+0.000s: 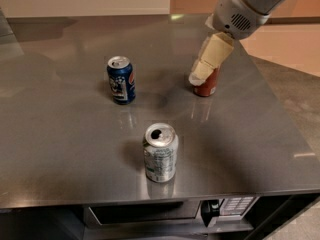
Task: Pick pepsi can
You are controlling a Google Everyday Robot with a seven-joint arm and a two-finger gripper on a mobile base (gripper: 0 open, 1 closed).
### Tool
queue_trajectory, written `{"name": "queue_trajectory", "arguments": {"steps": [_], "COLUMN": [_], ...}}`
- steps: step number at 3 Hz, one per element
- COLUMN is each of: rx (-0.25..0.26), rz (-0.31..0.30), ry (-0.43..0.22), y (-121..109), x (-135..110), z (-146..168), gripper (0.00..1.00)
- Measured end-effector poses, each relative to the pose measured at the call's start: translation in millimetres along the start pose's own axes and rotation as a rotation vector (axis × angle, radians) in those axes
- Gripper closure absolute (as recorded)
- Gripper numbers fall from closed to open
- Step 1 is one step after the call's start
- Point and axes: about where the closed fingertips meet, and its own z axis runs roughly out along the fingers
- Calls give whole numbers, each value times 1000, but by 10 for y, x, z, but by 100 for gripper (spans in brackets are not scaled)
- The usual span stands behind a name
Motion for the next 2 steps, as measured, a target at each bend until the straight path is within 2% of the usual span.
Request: {"name": "queue_trajectory", "arguments": {"steps": [2], "rx": [-118], "rz": [-1], "ry": [-54], "y": [34], "x": [-700], "z": [825], "gripper": [0]}}
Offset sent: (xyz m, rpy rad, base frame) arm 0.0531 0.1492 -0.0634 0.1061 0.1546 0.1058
